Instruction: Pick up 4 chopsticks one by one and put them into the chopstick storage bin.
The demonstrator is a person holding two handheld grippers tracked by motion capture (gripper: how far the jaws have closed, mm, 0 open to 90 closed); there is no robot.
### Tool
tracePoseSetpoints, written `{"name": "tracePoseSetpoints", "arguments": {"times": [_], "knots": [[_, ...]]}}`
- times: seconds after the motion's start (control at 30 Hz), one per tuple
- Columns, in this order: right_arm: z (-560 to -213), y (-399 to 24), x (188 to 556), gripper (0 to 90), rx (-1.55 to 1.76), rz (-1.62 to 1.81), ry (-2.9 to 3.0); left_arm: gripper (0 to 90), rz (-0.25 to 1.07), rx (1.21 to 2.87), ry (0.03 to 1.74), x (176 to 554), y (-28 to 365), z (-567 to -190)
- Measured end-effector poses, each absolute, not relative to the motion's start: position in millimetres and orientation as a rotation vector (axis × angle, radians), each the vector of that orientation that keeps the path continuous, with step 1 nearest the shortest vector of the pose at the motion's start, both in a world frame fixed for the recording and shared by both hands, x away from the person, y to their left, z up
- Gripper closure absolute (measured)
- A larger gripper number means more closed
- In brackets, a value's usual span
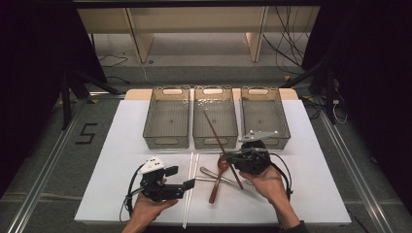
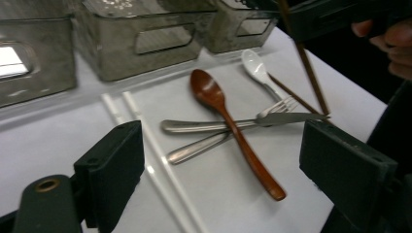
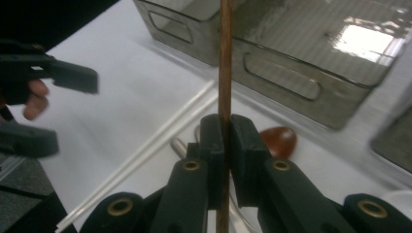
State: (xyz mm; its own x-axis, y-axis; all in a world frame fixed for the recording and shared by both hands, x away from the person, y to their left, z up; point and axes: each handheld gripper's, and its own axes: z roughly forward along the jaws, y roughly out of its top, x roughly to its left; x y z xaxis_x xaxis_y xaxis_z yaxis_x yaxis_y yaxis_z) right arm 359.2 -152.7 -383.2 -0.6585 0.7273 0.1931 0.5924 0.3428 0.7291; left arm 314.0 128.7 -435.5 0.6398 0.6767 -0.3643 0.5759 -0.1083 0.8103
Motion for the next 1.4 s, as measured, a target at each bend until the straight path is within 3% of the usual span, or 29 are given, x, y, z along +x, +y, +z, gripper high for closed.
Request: {"name": "tracePoseSetpoints", "arguments": {"times": [0.37, 0.67, 0.93, 1.4], "knots": [[-388.6, -136.4, 355.4, 85.0, 1.187, 1.29, 2.446, 20.6, -0.055, 1.745, 1.013, 325.5, 94.9, -434.8], [-390.8, -128.3, 352.1, 85.0, 1.165, 1.328, 2.452, 31.5, -0.131, 1.738, 0.998, 333.8, 71.8, -436.5], [-391.8, -124.3, 349.3, 85.0, 1.158, 1.352, 2.463, 53.1, -0.165, 1.713, 0.986, 335.6, 69.2, -440.8], [-392.1, -123.3, 348.2, 84.9, 1.157, 1.385, 2.46, 76.4, -0.212, 1.677, 1.0, 339.4, 74.4, -442.9]]}}
